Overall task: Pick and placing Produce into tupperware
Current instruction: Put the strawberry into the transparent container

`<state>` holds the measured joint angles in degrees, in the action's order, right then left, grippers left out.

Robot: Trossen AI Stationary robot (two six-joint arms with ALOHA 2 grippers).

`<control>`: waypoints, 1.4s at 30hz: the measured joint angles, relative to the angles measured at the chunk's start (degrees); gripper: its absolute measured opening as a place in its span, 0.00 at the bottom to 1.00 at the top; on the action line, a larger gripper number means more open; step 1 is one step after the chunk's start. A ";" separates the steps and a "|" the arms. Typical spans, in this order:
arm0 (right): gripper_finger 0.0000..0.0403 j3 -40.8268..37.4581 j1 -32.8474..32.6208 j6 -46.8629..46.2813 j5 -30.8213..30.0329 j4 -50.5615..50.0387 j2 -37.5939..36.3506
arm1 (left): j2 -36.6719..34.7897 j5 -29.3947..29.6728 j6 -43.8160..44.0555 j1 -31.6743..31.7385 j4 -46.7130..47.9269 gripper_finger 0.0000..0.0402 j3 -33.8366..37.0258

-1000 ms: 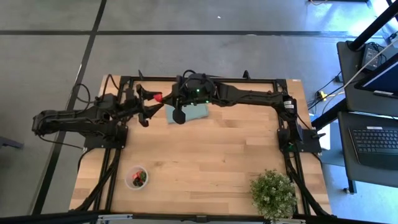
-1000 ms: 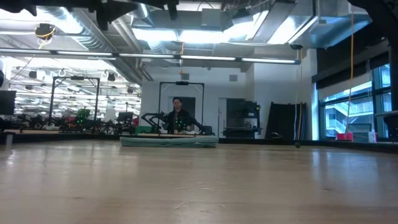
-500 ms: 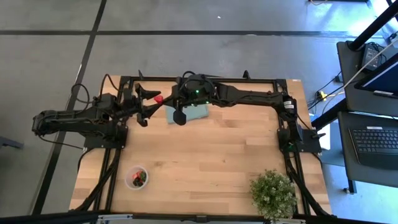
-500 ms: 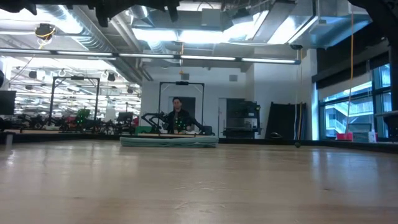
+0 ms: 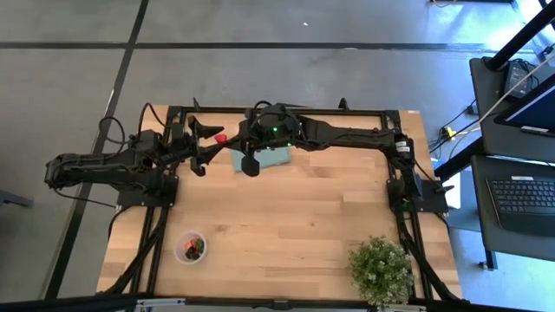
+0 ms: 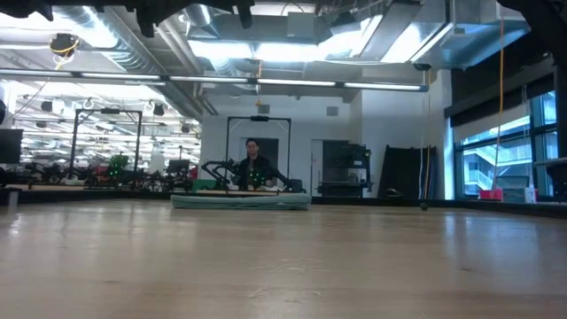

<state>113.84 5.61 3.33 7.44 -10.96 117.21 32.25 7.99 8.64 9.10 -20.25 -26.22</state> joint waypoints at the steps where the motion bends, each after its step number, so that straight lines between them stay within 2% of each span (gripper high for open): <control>1: 0.00 0.00 0.00 0.00 0.00 0.00 0.00 | -0.01 0.00 0.00 0.00 0.00 0.61 0.00; 12: 0.00 0.00 -0.04 -0.22 0.00 0.00 0.00 | 0.00 0.00 -0.24 0.00 0.00 0.48 0.00; 22: 0.00 0.00 -0.09 -0.70 0.02 0.47 0.00 | 1.80 0.01 -0.22 -0.02 -0.21 0.48 0.00; 34: 0.00 0.02 -0.20 -0.70 0.02 0.28 -0.02 | 1.84 -0.19 -1.31 -0.02 -2.59 0.40 0.00; 42: 0.00 0.02 -0.23 -0.70 0.08 0.04 -0.03 | 1.86 -1.37 -0.04 0.00 -2.58 0.40 0.00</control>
<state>113.86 5.37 2.63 7.52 -10.92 117.18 34.11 6.62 8.60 9.10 -22.83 -26.22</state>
